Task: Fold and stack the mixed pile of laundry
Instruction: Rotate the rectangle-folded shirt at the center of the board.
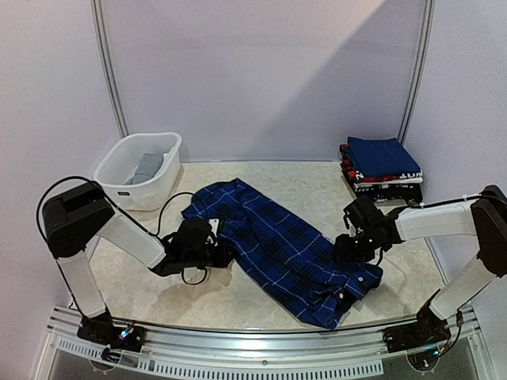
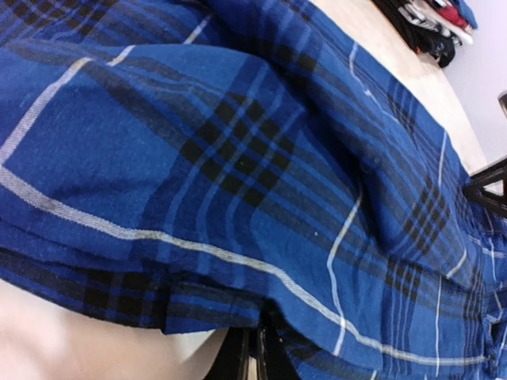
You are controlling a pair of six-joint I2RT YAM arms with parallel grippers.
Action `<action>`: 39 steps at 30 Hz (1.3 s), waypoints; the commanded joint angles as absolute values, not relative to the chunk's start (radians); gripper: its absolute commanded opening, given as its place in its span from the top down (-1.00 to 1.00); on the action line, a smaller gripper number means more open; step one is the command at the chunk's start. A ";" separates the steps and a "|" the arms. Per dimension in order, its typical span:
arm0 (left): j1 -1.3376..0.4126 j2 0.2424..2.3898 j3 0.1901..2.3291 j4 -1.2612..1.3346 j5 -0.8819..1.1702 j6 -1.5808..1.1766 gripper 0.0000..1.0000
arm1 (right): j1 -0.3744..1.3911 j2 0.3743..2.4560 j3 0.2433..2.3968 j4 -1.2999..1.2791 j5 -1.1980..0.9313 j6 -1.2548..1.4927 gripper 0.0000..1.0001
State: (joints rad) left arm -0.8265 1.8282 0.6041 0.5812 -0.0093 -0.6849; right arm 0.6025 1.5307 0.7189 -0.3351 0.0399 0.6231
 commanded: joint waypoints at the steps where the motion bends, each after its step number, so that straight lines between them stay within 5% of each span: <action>1: -0.756 1.899 0.680 0.488 0.042 -0.621 0.96 | 0.641 1.548 0.659 -0.359 -0.071 0.657 -0.12; 24: -0.506 2.162 1.249 -0.055 0.206 -0.331 1.00 | 0.986 1.520 0.712 -0.315 -0.101 0.835 -0.11; 31: -0.496 2.148 1.259 -0.083 0.194 -0.318 0.98 | 1.017 1.491 0.745 -0.373 -0.076 0.823 -0.13; 39: -0.496 2.019 1.135 -0.037 0.148 -0.325 0.68 | 1.017 1.390 0.786 -0.543 0.093 0.793 -0.21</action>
